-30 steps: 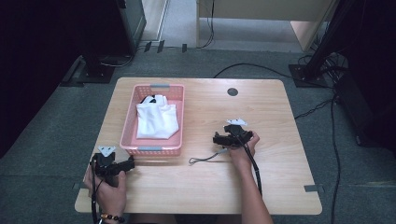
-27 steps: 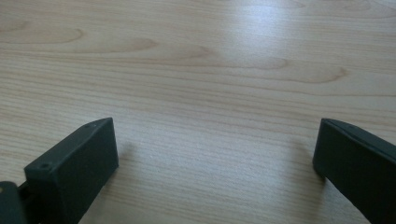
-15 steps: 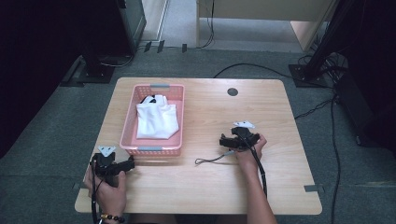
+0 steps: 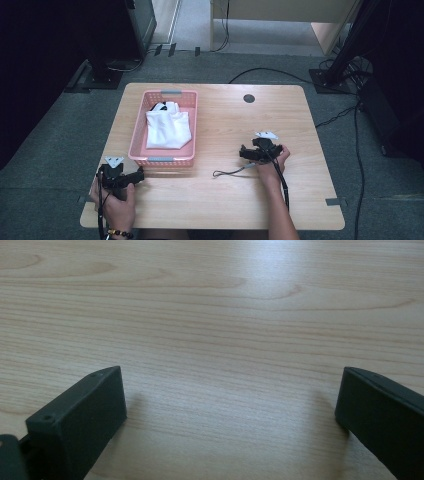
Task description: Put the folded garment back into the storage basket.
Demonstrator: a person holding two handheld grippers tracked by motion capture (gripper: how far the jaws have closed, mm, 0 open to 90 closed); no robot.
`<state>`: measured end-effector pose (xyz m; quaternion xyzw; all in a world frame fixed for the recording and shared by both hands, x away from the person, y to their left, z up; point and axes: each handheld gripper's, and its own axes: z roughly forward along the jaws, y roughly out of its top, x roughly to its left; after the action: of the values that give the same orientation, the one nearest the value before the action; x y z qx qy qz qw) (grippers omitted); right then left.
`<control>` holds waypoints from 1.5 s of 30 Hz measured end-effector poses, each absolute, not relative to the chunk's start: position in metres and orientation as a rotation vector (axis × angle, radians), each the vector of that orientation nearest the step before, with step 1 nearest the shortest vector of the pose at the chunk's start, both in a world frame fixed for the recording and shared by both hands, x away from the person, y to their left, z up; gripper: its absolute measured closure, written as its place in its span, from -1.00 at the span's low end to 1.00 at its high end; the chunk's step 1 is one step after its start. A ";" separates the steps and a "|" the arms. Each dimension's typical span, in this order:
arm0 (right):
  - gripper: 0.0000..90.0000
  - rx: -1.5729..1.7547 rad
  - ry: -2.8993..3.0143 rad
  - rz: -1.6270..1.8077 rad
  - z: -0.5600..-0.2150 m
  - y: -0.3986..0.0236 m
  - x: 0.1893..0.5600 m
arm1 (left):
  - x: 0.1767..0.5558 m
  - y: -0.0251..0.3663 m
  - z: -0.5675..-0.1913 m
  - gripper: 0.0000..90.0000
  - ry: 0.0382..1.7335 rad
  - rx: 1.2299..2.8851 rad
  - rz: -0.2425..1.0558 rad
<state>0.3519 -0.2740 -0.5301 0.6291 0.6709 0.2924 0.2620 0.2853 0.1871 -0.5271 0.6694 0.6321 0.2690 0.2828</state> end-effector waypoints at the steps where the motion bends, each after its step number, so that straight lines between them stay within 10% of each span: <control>1: -1.00 1.707 1.809 0.791 -0.530 -0.275 0.351 | 0.285 0.187 -0.527 -1.00 1.692 1.792 0.721; 45: -1.00 1.776 1.722 0.757 -0.531 -0.319 0.328 | 0.285 0.187 -0.527 -1.00 1.692 1.793 0.720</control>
<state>0.3282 -0.3187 -0.5307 0.6603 0.6402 0.2815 0.2737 0.2853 0.1871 -0.5271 0.6695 0.6320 0.2690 0.2828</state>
